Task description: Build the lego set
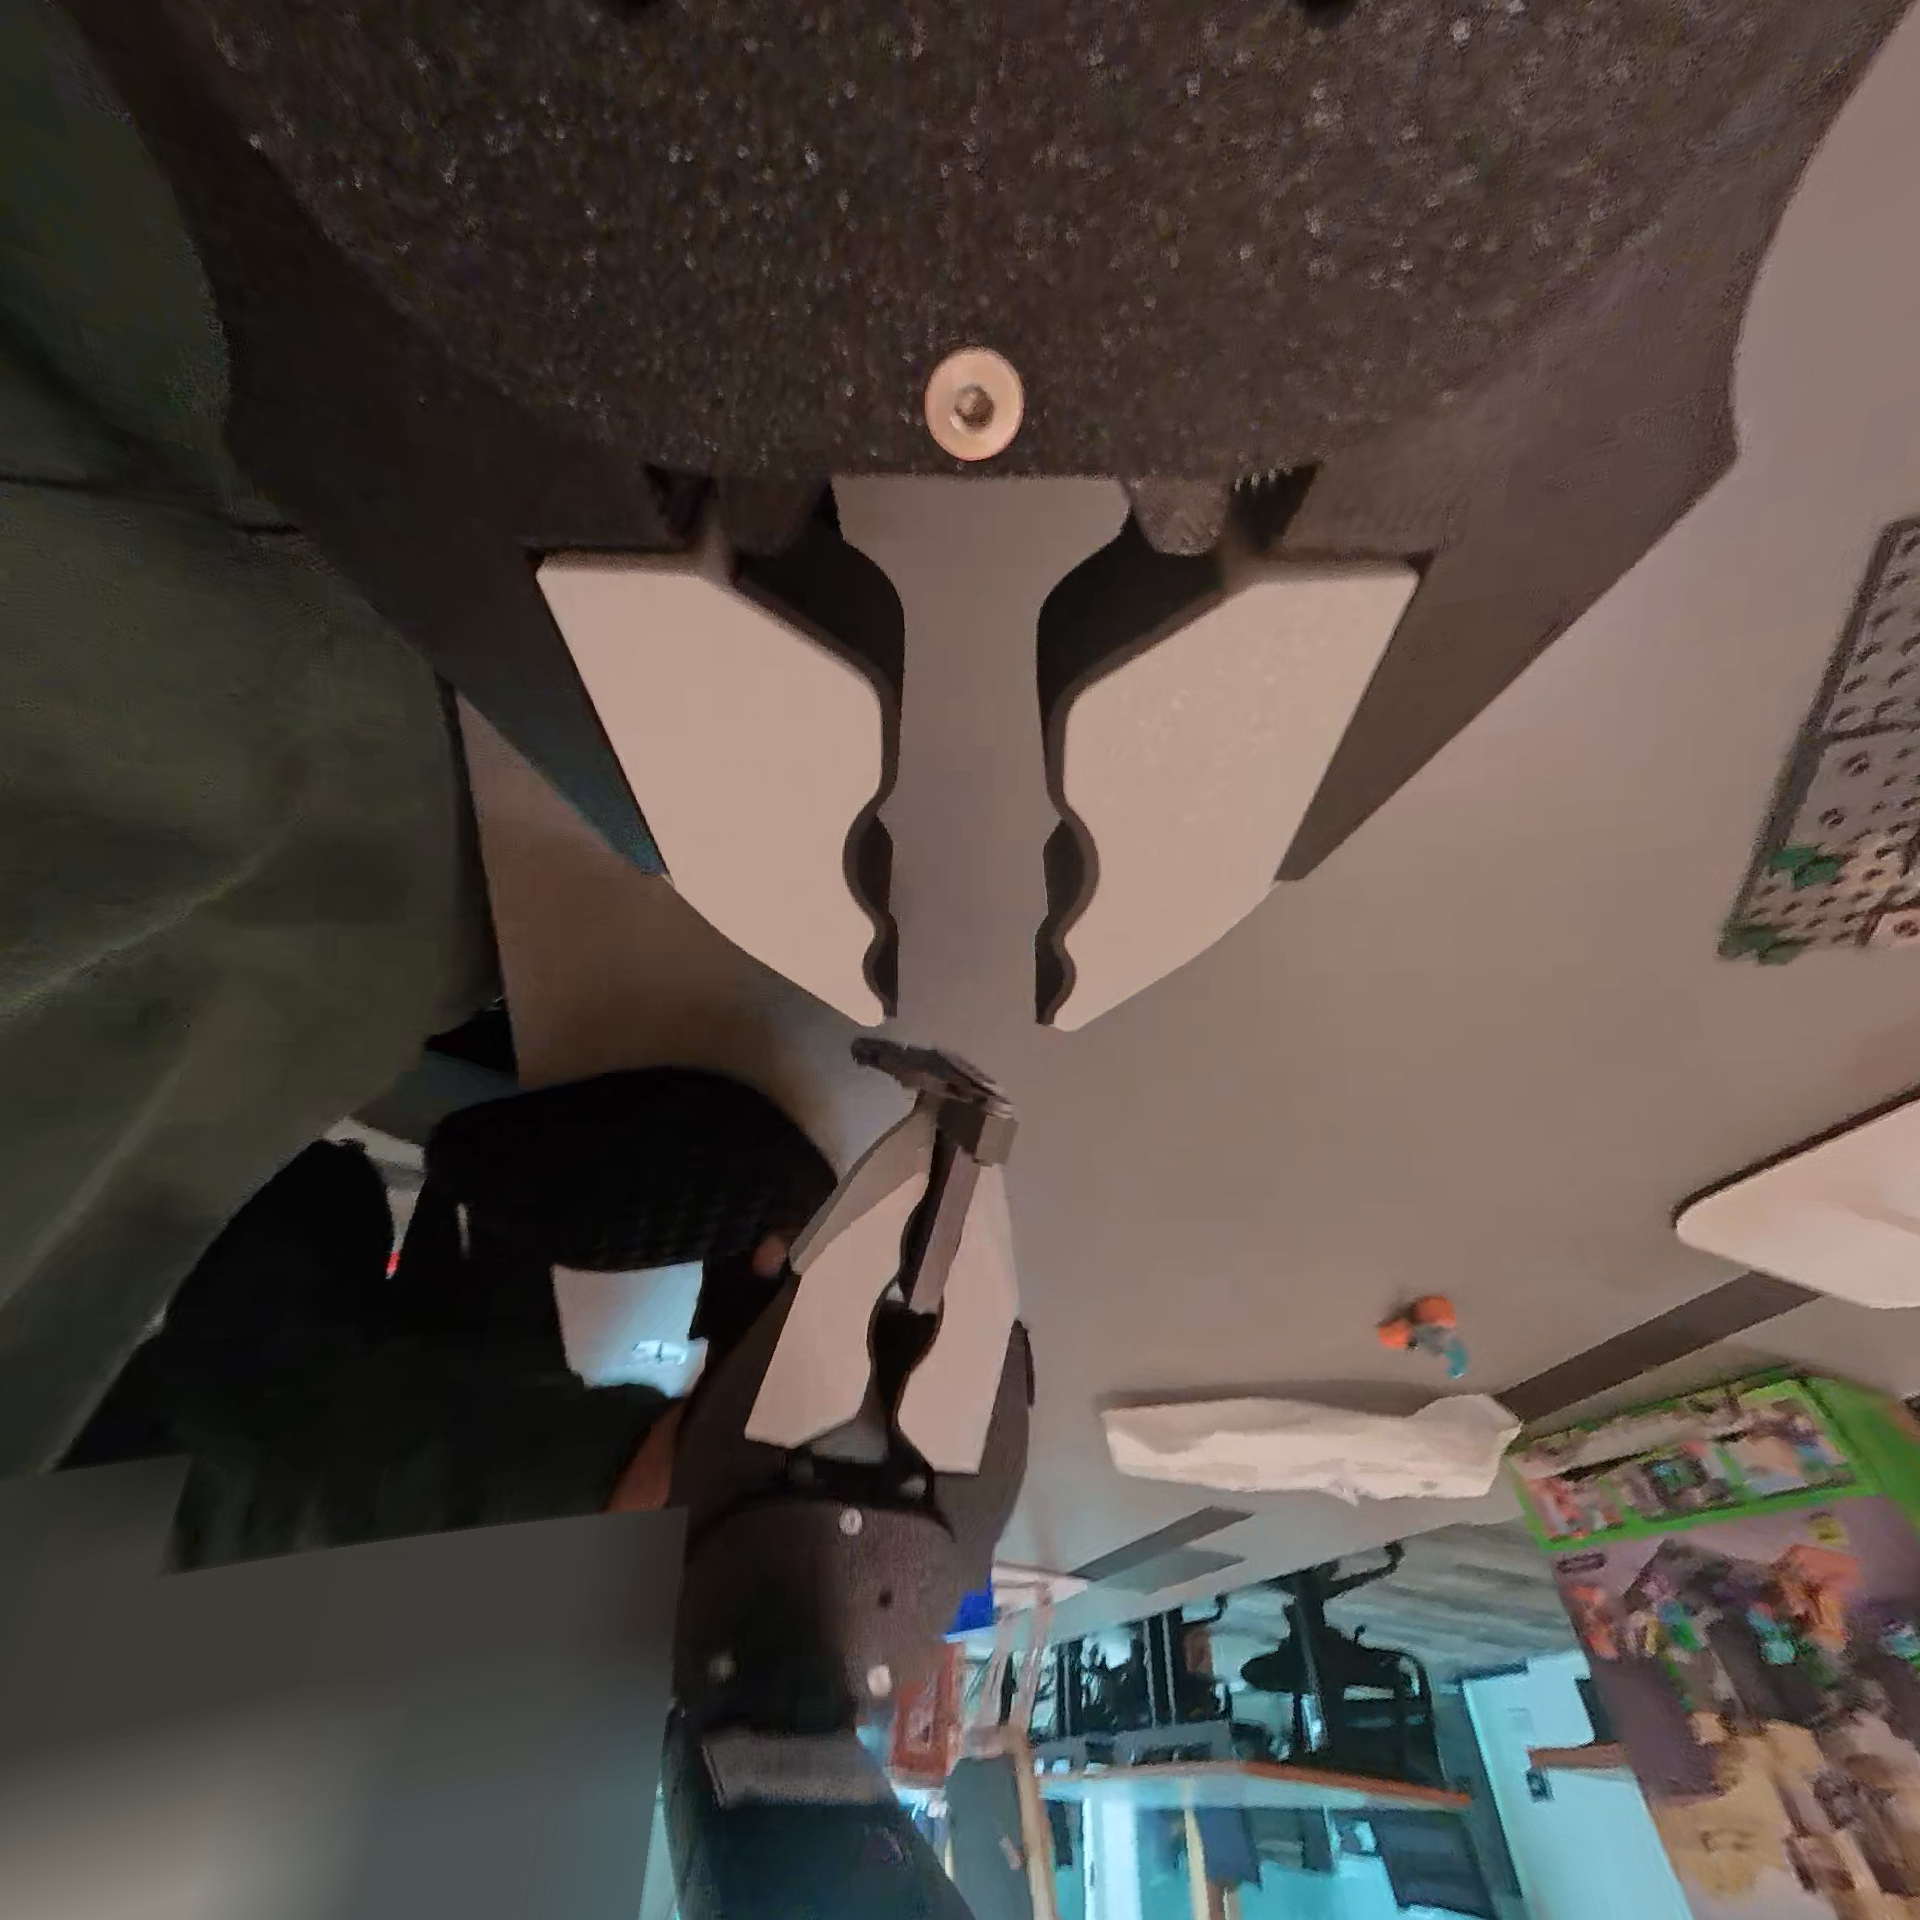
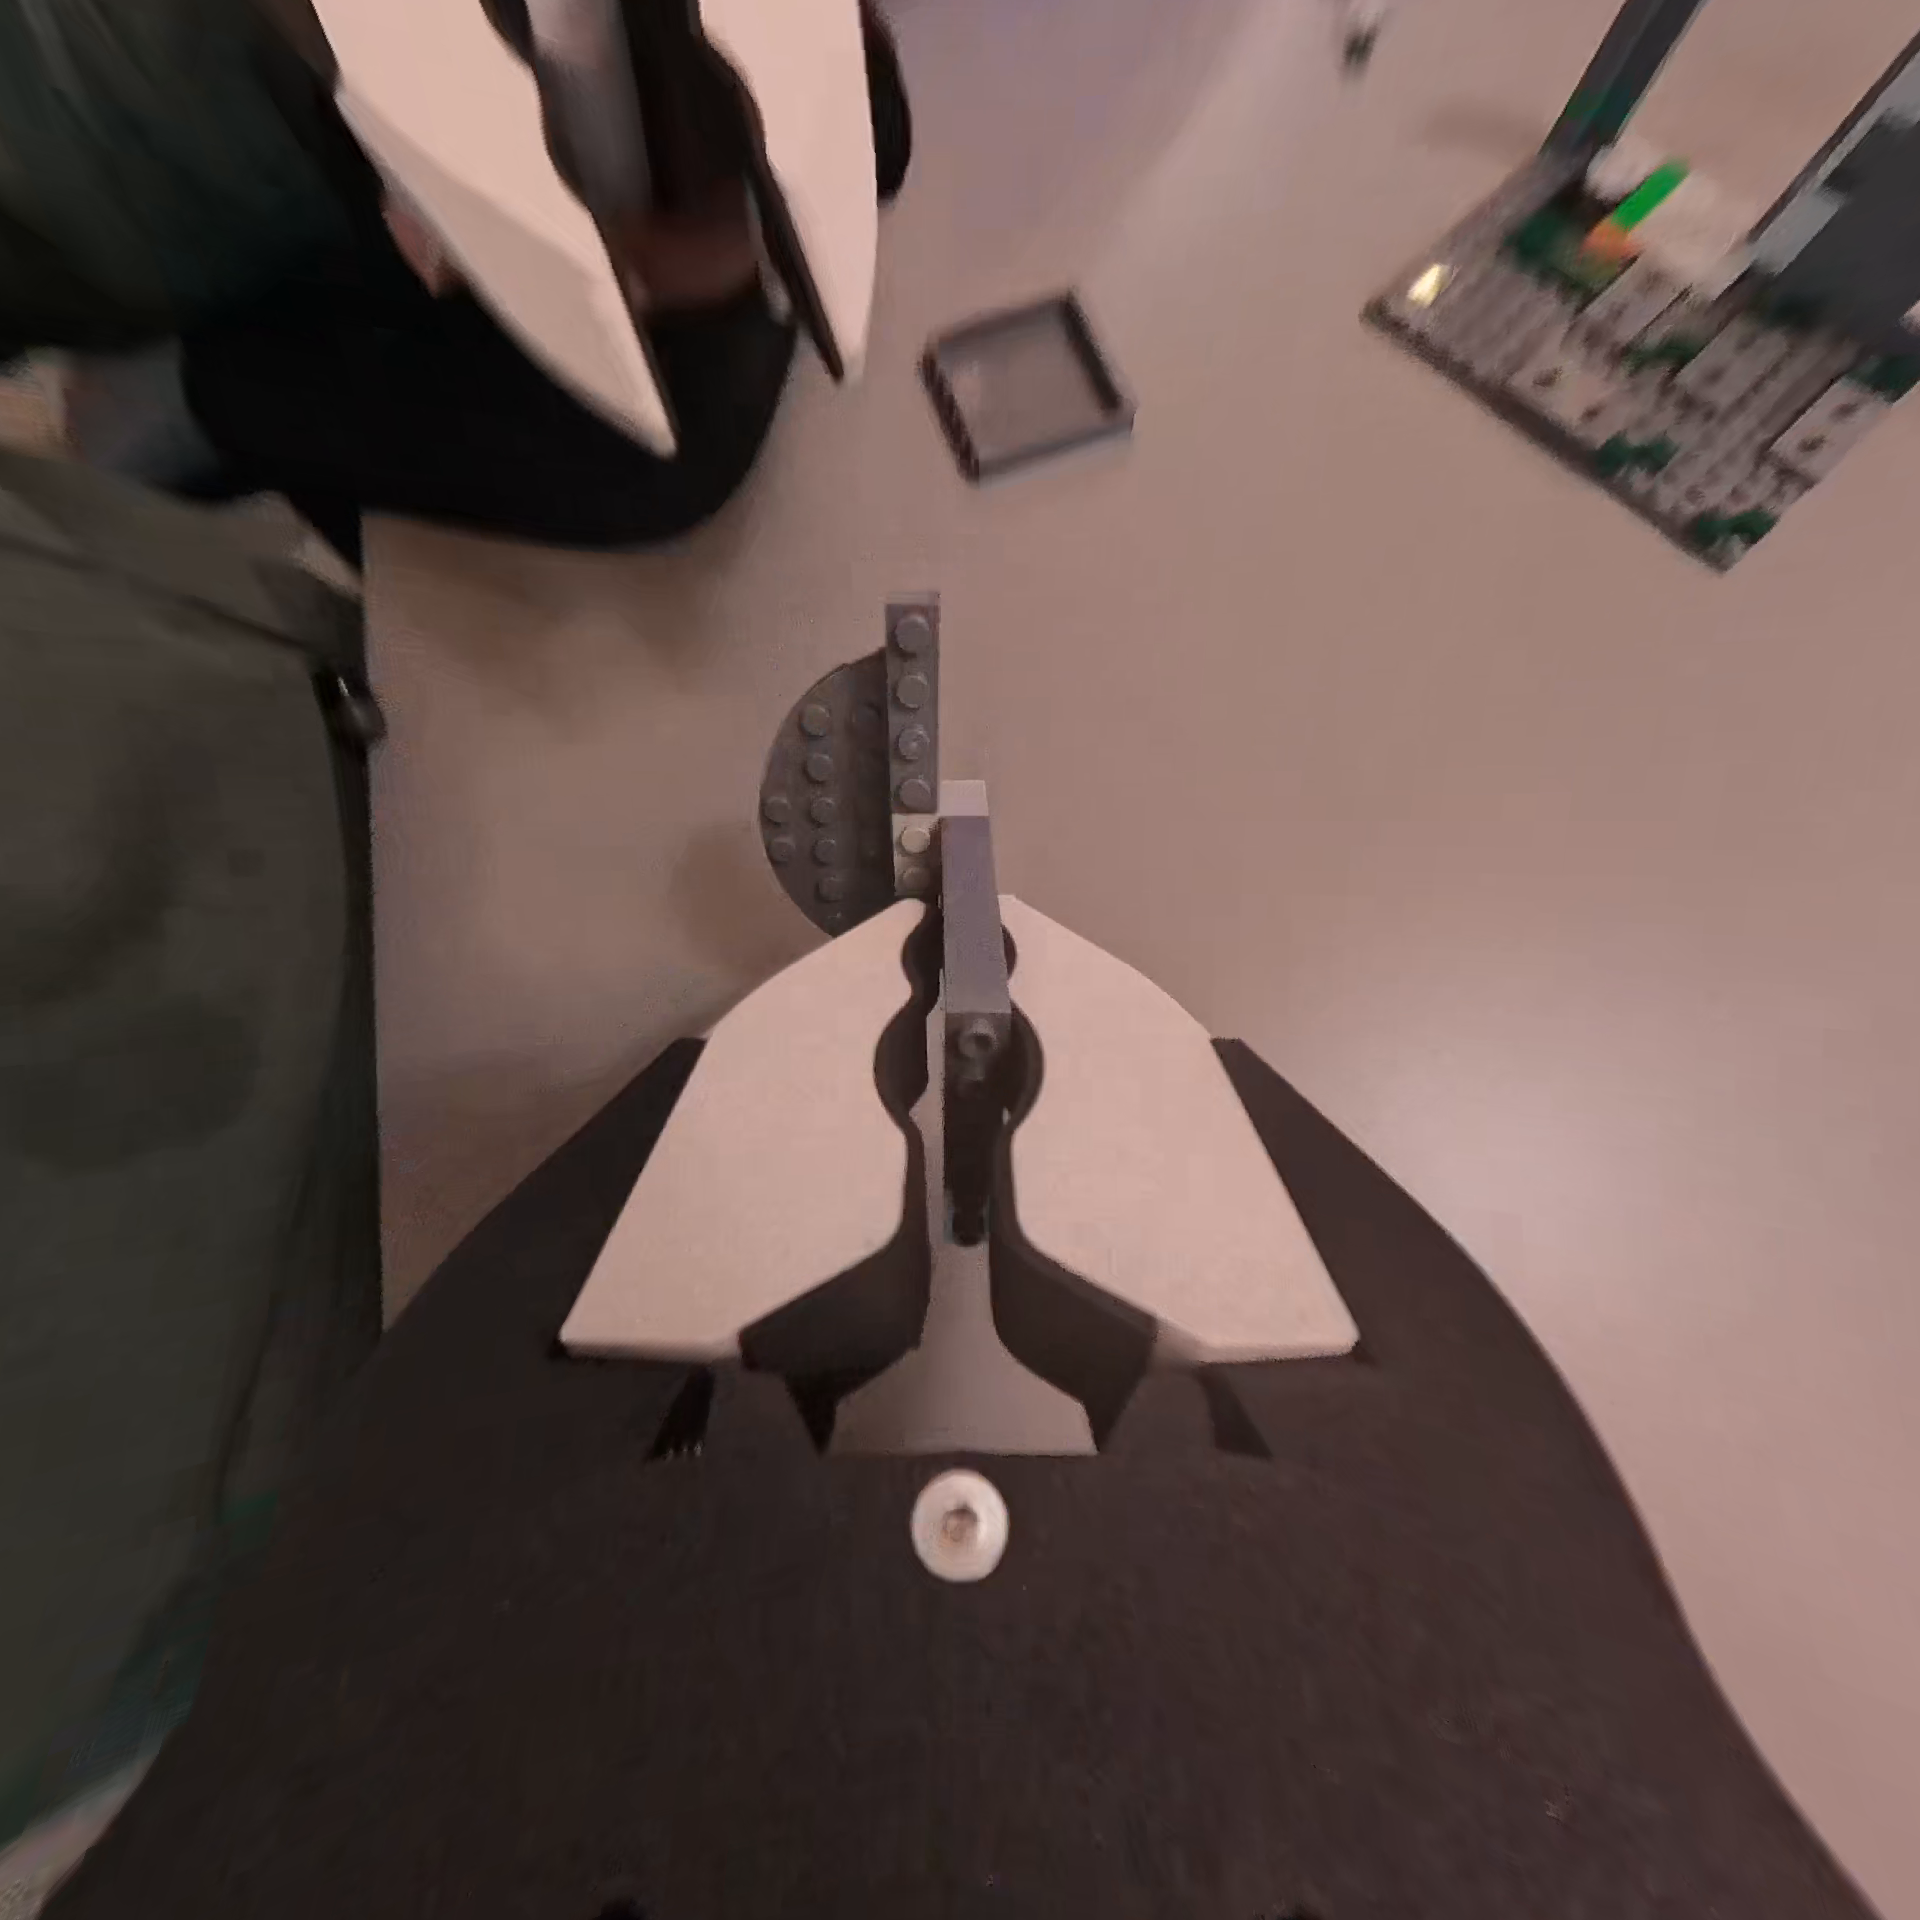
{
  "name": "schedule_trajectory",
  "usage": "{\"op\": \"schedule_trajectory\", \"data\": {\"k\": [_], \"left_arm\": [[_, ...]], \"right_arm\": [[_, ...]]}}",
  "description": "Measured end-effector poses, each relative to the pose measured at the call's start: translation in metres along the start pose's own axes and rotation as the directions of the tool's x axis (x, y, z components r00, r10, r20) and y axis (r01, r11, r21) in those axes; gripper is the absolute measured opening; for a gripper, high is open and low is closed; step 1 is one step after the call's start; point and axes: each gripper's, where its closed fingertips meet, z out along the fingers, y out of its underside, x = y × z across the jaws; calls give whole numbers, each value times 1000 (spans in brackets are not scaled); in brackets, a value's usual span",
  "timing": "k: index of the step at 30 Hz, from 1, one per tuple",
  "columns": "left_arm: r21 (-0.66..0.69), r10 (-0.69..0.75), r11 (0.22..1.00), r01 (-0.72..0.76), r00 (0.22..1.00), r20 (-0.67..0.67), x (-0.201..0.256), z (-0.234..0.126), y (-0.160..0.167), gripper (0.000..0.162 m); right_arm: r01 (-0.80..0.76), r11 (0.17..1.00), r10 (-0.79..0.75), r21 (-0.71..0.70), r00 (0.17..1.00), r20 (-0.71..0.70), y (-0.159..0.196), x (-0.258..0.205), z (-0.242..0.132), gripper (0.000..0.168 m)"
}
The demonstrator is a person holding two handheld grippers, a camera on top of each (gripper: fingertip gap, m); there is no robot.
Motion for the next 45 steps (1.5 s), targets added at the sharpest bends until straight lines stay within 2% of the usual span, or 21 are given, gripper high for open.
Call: {"op": "schedule_trajectory", "data": {"k": [4,6,8,11,15,18,20,23,28,33,36,40,45], "left_arm": [[-87,-6,996,6,1000,10,-3,8,14,28],[-132,13,991,-9,1000,26,-3,13,20,29],[-149,18,989,-11,999,48,-2,17,23,31],[-119,55,992,-36,986,157,-4,20,17,35],[-119,166,984,-134,931,326,-10,22,10,41],[-36,65,998,-56,940,335,-7,28,4,42],[63,-79,996,62,949,304,-8,28,-3,41],[153,-244,966,207,927,285,-19,24,-8,41],[158,-246,966,207,921,300,-25,20,-10,17],[148,-283,956,254,931,232,-23,17,-10,11],[144,-347,933,329,930,124,-20,15,-10,10],[79,-429,897,434,901,-69,-11,11,-11,8],[5,-510,854,519,841,-179,-8,9,-3,4]], "right_arm": [[113,967,-93,-228,991,99,11,9,4,6],[147,948,-112,-283,984,137,10,9,6,6],[92,953,-52,-289,988,144,4,9,9,6],[-110,977,138,-181,979,151,-12,13,13,6],[-422,907,412,-14,877,249,-32,17,12,6],[-601,794,540,90,766,349,-44,18,10,6],[-639,757,561,138,743,366,-47,18,11,6],[-658,724,564,208,738,371,-55,13,12,6],[-589,746,523,311,807,274,-64,11,14,6],[-492,799,456,346,871,185,-66,4,10,12],[-409,844,377,347,912,159,-66,-5,7,21],[-368,868,282,332,917,281,-67,-25,-3,35],[-350,884,226,311,900,372,-62,-40,-19,40]]}}
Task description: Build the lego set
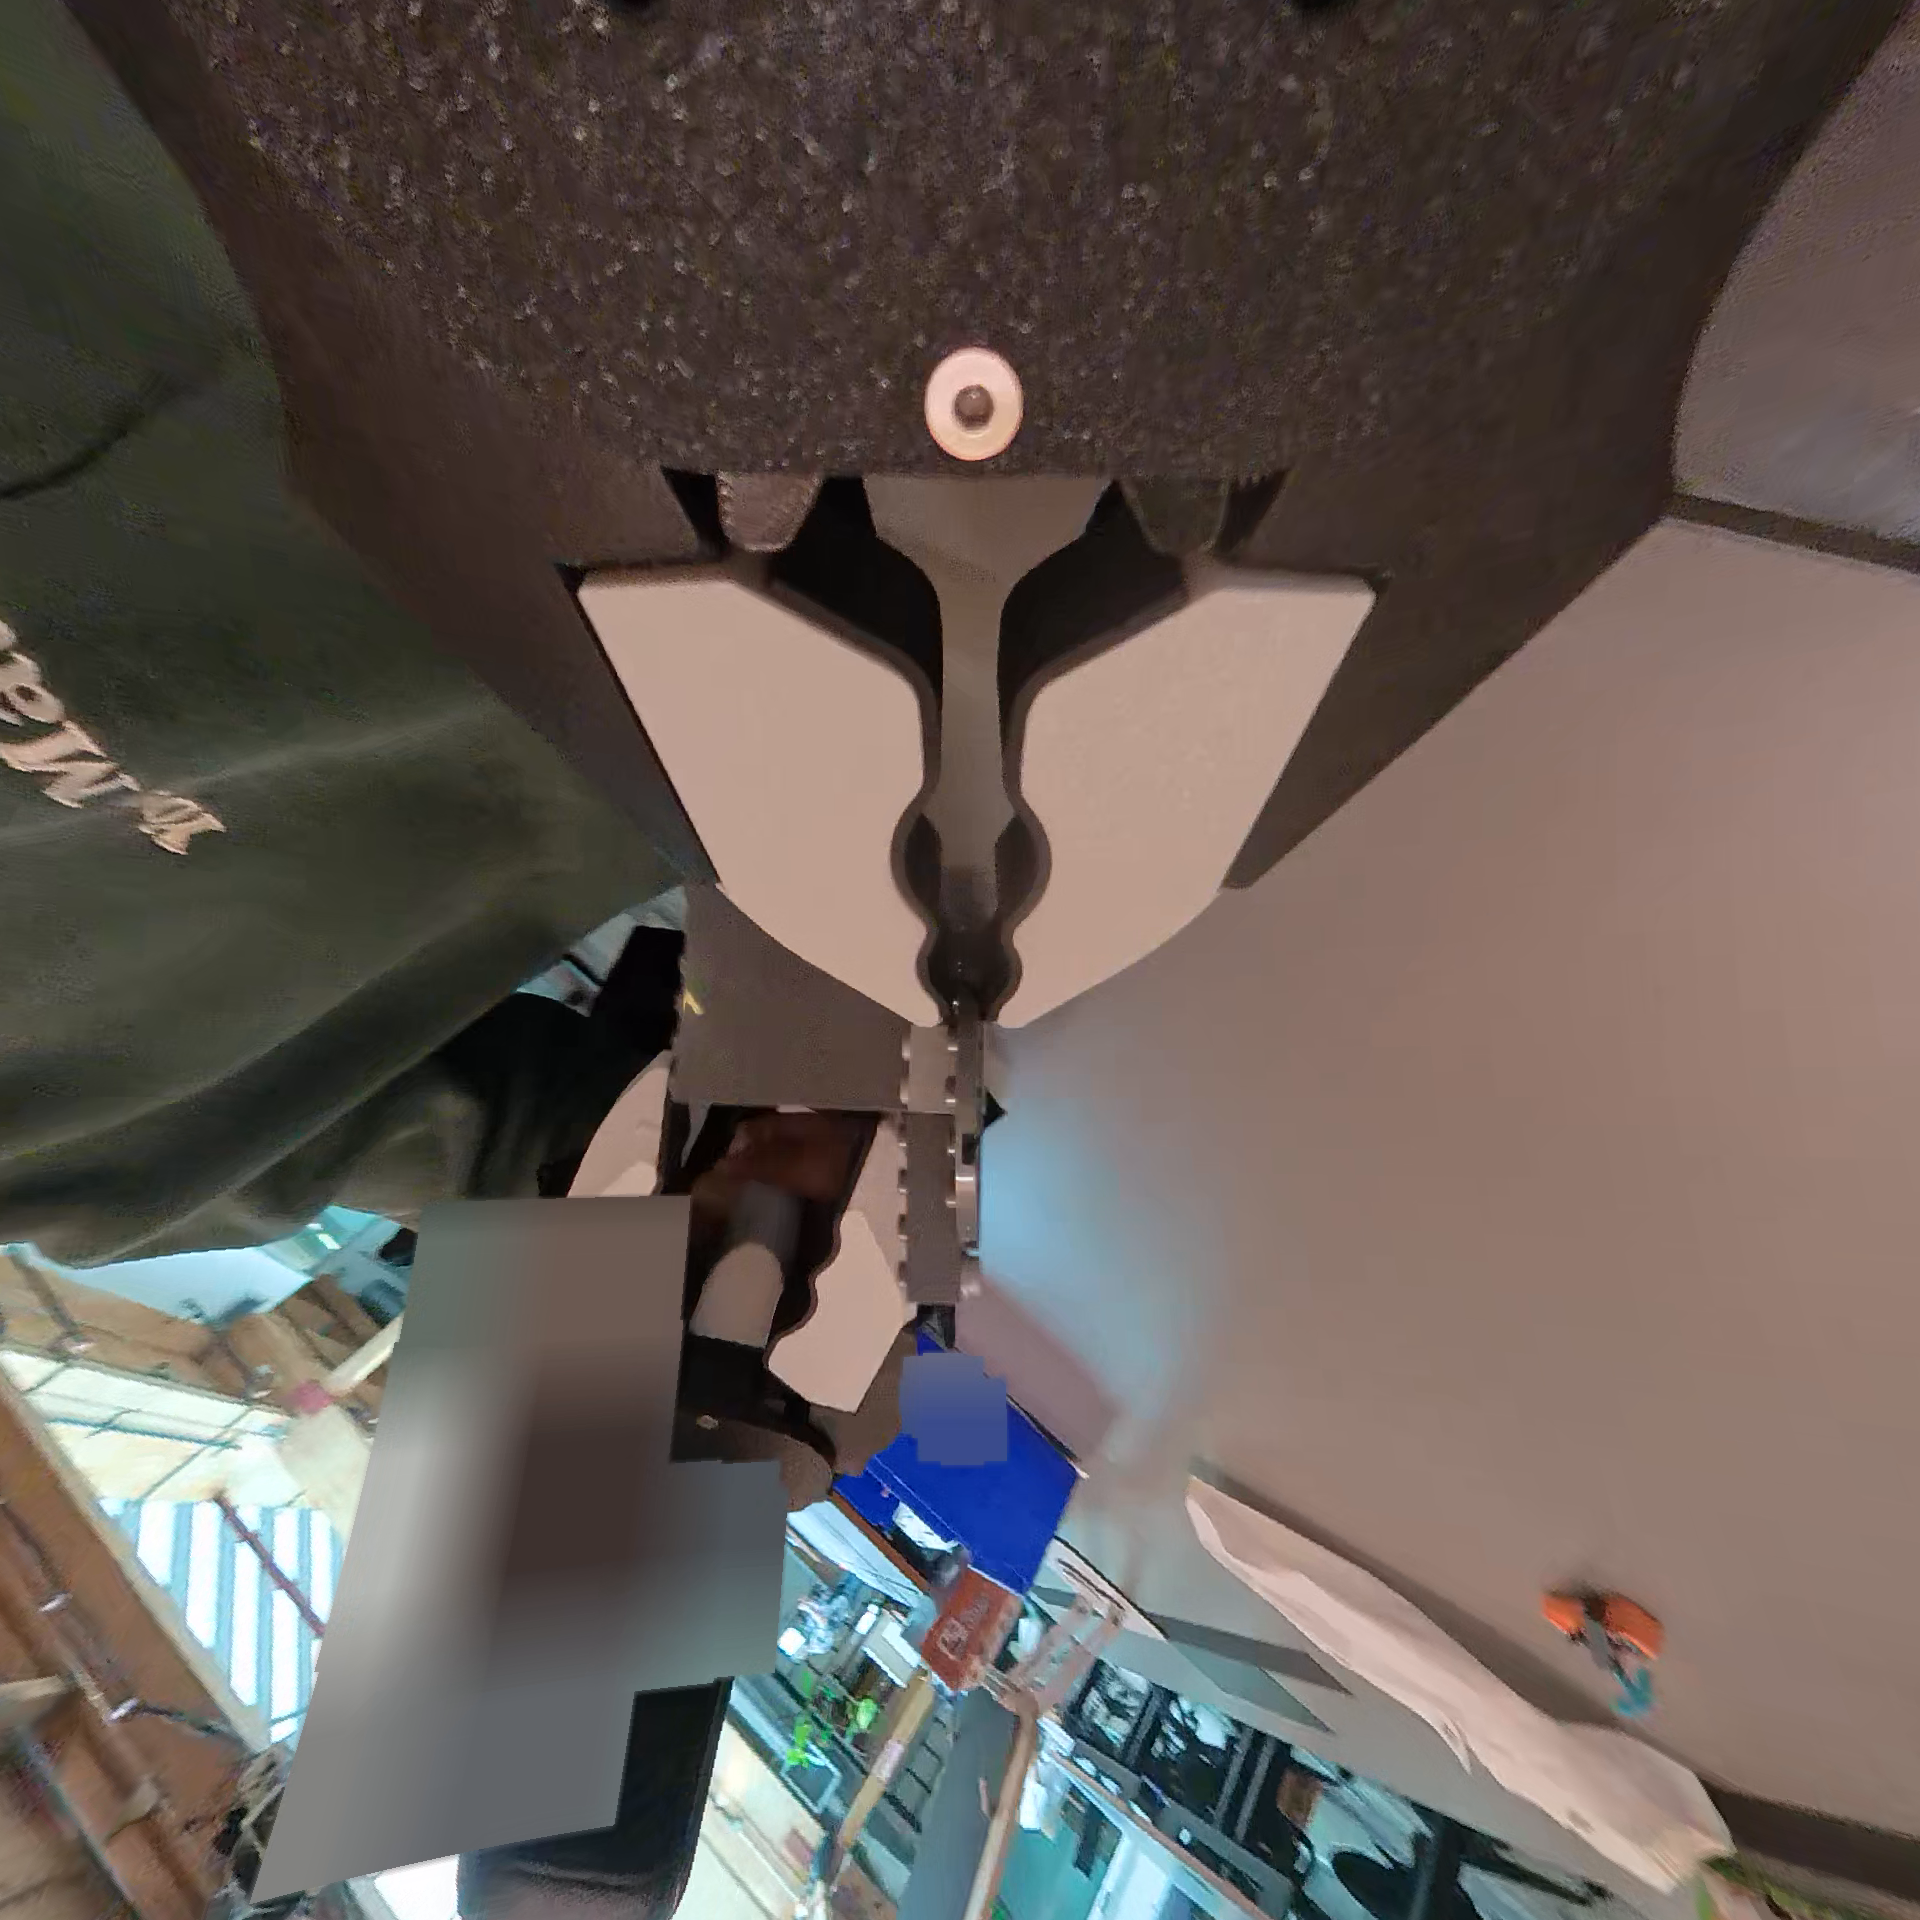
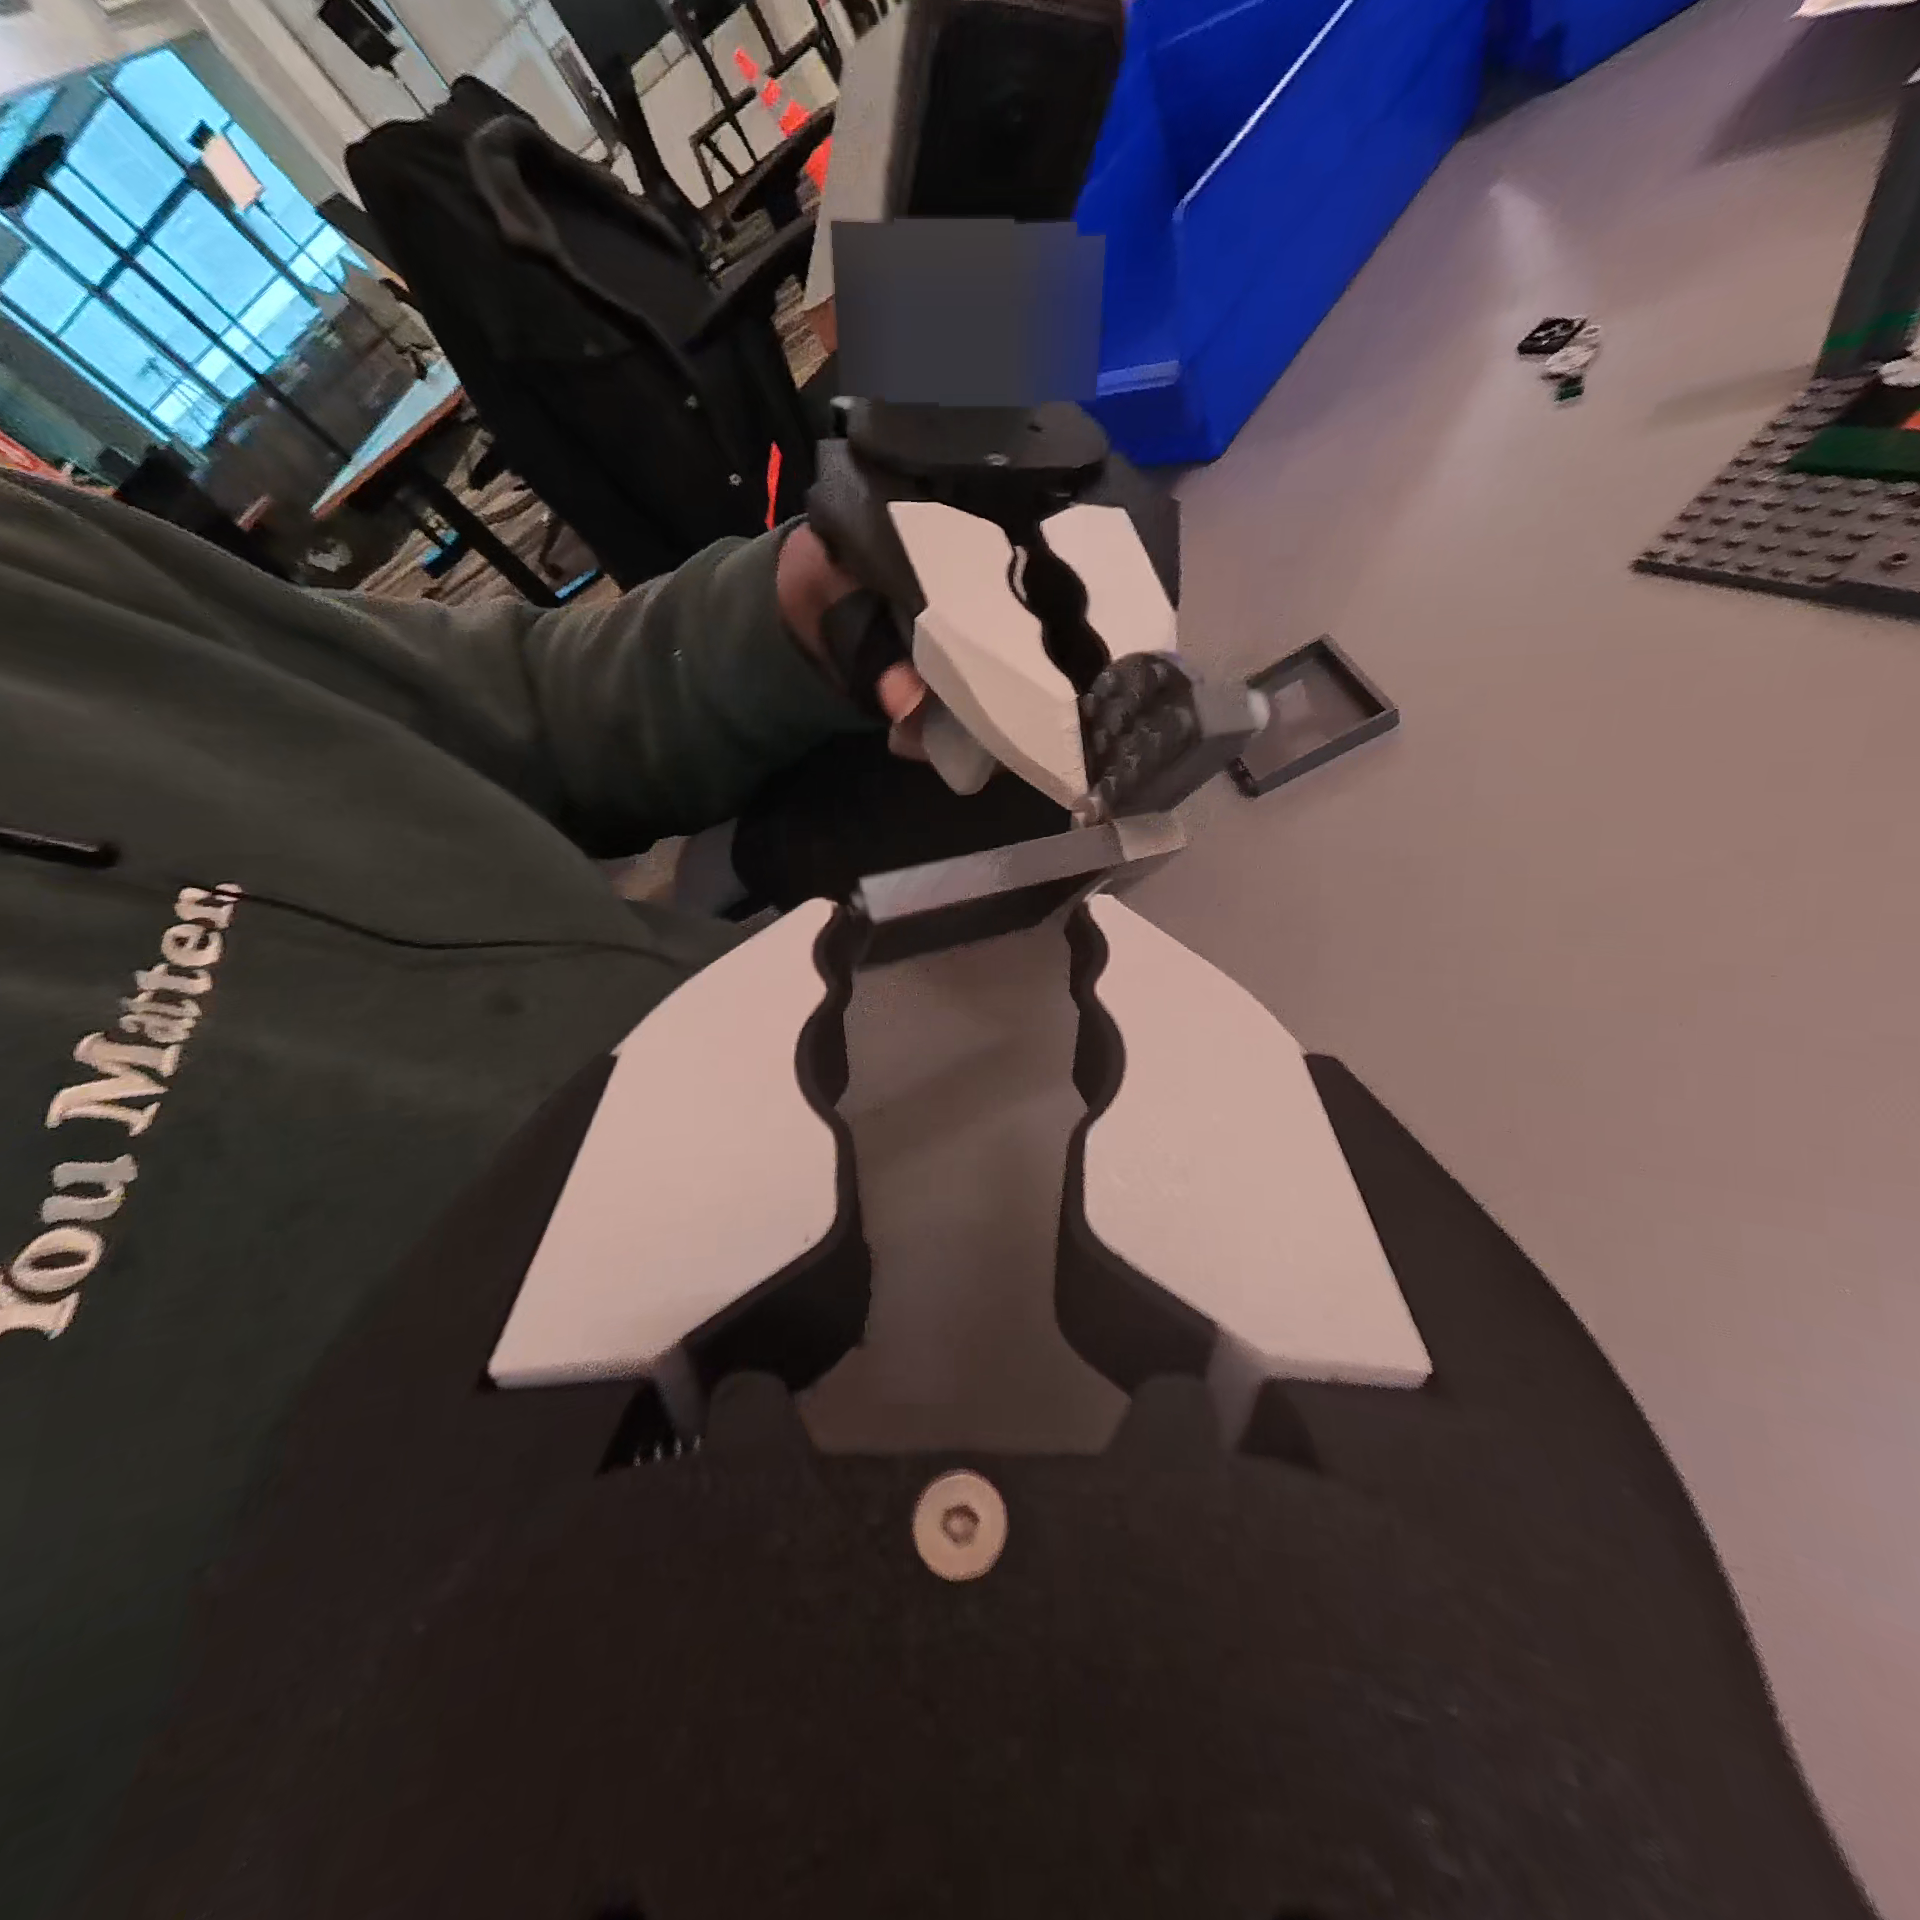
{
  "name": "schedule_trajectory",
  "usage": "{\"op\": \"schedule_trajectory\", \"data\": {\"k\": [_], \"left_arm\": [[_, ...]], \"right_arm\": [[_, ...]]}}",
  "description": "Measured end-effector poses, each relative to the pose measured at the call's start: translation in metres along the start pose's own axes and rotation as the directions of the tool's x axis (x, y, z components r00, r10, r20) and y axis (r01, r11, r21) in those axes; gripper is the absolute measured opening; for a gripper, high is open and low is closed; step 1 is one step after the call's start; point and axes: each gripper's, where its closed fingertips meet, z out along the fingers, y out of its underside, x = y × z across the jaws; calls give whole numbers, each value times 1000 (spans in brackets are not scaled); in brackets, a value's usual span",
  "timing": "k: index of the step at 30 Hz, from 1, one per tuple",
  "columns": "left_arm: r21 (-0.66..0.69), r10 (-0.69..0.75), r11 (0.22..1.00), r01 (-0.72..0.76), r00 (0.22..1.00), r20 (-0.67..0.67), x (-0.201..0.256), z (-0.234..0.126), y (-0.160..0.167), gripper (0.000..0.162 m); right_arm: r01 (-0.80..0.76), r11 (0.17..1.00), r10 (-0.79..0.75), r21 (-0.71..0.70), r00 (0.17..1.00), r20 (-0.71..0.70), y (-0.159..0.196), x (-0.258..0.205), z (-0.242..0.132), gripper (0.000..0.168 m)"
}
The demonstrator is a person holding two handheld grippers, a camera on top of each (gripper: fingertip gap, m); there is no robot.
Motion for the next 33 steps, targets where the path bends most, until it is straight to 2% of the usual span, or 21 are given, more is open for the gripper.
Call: {"op": "schedule_trajectory", "data": {"k": [4,8,15,18,20,23,29,33], "left_arm": [[-31,-84,996,82,994,-73,1,0,7,4],[-95,-130,989,117,981,-145,9,3,14,4],[-311,-129,948,64,972,-195,21,15,35,4],[-347,-125,937,48,971,-204,24,18,37,4],[-355,-116,934,40,974,-196,24,19,36,4],[-364,-107,931,33,977,-185,24,20,37,4],[-379,-35,925,-26,988,-153,28,21,36,5],[-373,13,926,-59,992,-124,28,21,33,5]], "right_arm": [[-65,997,62,50,997,54,-4,0,-13,40],[7,1000,-7,2,998,-55,8,27,-20,40],[-71,994,84,-81,983,166,12,12,-7,42],[-110,986,135,-127,968,213,21,8,2,38],[-84,984,116,-155,972,206,31,8,7,31],[-60,990,87,-125,972,219,31,4,9,17],[102,992,-91,-69,985,149,33,0,7,16],[152,988,-148,-34,984,99,30,-1,5,16]]}}
